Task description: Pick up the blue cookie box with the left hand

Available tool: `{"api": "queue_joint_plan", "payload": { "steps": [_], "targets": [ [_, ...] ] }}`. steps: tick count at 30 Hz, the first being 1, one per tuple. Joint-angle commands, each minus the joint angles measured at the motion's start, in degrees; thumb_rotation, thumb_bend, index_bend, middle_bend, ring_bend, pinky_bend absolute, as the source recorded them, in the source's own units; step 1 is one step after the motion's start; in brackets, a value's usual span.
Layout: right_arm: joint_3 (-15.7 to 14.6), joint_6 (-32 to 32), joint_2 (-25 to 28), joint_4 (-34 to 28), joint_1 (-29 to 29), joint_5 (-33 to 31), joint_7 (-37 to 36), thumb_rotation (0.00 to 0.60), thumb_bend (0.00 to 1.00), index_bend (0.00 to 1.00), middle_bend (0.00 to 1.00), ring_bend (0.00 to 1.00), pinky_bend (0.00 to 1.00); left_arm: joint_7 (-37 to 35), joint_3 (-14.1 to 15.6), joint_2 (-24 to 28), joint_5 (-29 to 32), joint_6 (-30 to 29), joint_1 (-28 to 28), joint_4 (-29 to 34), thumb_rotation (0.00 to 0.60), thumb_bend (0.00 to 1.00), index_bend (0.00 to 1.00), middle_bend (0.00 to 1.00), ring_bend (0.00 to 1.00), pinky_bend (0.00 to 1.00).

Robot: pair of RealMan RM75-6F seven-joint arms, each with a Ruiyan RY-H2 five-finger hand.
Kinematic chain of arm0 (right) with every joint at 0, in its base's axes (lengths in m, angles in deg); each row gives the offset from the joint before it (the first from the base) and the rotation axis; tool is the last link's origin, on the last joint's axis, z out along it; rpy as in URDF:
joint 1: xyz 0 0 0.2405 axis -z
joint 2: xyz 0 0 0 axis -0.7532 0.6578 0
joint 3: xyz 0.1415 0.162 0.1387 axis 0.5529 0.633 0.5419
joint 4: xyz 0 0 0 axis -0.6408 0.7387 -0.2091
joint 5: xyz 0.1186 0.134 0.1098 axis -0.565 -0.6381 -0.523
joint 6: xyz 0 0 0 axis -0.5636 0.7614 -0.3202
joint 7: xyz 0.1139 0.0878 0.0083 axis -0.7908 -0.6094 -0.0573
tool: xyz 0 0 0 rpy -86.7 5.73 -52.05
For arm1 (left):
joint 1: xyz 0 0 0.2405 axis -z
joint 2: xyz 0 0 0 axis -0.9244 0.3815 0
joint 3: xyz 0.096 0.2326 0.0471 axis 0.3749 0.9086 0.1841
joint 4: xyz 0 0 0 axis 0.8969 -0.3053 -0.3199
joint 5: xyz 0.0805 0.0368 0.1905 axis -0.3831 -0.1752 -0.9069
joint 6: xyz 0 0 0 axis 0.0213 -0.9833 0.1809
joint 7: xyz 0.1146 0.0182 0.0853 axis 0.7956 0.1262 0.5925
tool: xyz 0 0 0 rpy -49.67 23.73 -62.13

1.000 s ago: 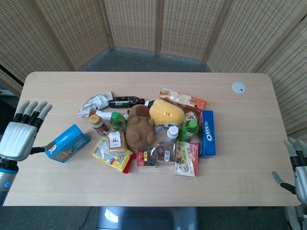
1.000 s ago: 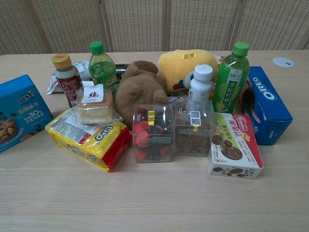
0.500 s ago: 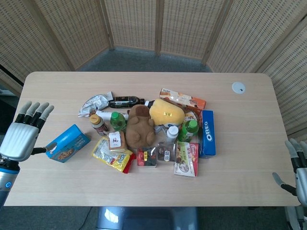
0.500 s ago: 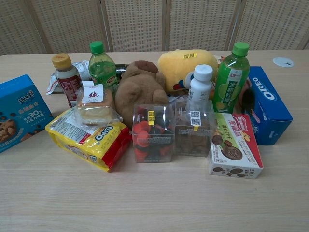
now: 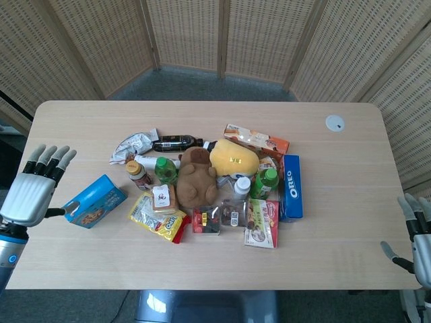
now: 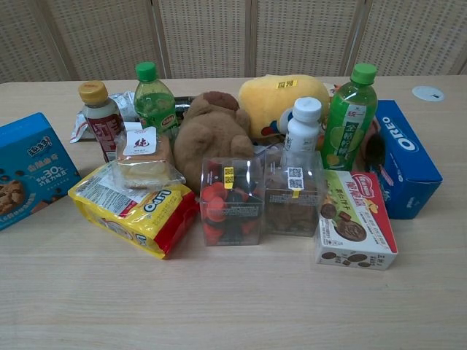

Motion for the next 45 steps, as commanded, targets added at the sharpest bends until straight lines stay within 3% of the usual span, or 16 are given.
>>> {"api": "queue_joint_plan", "payload": {
  "steps": [1, 6, 15, 32, 34, 36, 38, 40, 43, 45],
  "targets": [
    [-0.1, -0.1, -0.1, 0.1, 0.0, 0.0, 0.1, 0.586, 0.22, 0.0, 0.01, 0.0, 0.0, 1.5, 0.6, 0.1, 1.6, 1.9, 0.3, 0.5, 0.491, 0.18, 0.0, 0.03, 0.06, 0.0],
    [-0.1, 0.1, -0.4, 0.2, 0.1, 0.3, 0.1, 0.585, 0.22, 0.0, 0.01, 0.0, 0.0, 3.8, 1.4, -0.6, 4.4, 3.9, 0.2, 0.6, 0.486, 0.18, 0.0, 0.01, 0.06, 0.0],
    [-0.1, -0.7, -1.0, 0.5, 0.0, -0.4, 0.5, 0.585, 0.22, 0.0, 0.01, 0.0, 0.0, 3.4, 2.8, -4.8, 8.9, 7.9, 0.4, -4.7, 0.48, 0.18, 0.0, 0.0, 0.06, 0.0],
    [-0.3, -2.3, -1.9, -0.2, -0.3, -1.4, 2.1, 0.585, 0.22, 0.0, 0.01, 0.0, 0.0, -3.7, 3.3, -19.3, 13.1, 13.6, 0.9, -20.8, 0.484, 0.18, 0.0, 0.0, 0.07, 0.0],
    [-0.3, -2.3, -2.0, -0.2, -0.2, -1.6, 2.2, 0.585, 0.22, 0.0, 0.01, 0.0, 0.0, -4.9, 3.1, -21.2, 13.5, 14.6, 1.3, -22.7, 0.533, 0.18, 0.0, 0.01, 0.09, 0.02],
    [-0.4, -2.4, -2.1, -0.2, -0.1, -1.9, 2.1, 0.586, 0.22, 0.0, 0.01, 0.0, 0.0, -5.8, 2.5, -23.2, 13.6, 14.6, 1.5, -24.5, 0.588, 0.22, 0.0, 0.05, 0.14, 0.09],
    [-0.5, -2.6, -2.3, -0.1, -0.1, -2.0, 2.2, 0.584, 0.22, 0.0, 0.01, 0.0, 0.0, -7.0, 1.8, -25.8, 13.2, 13.6, 1.6, -26.8, 0.6, 0.31, 0.02, 0.12, 0.24, 0.24],
    [-0.5, -2.9, -2.3, -0.1, -0.1, -2.2, 2.3, 0.585, 0.22, 0.0, 0.01, 0.0, 0.0, -8.7, 1.2, -27.9, 12.4, 12.6, 1.7, -28.8, 0.6, 0.42, 0.17, 0.27, 0.44, 0.47],
    [-0.4, -3.2, -2.4, -0.1, -0.2, -2.6, 2.4, 0.586, 0.22, 0.0, 0.01, 0.0, 0.0, -11.5, 0.5, -30.5, 10.2, 9.9, 1.6, -32.1, 0.6, 0.52, 0.41, 0.48, 0.63, 0.67],
    [-0.3, -3.5, -2.5, -0.1, -0.3, -2.9, 2.5, 0.586, 0.22, 0.0, 0.01, 0.0, 0.0, -13.1, 0.1, -31.7, 9.2, 8.5, 1.5, -33.7, 0.6, 0.53, 0.51, 0.58, 0.72, 0.76]
  ]
}}
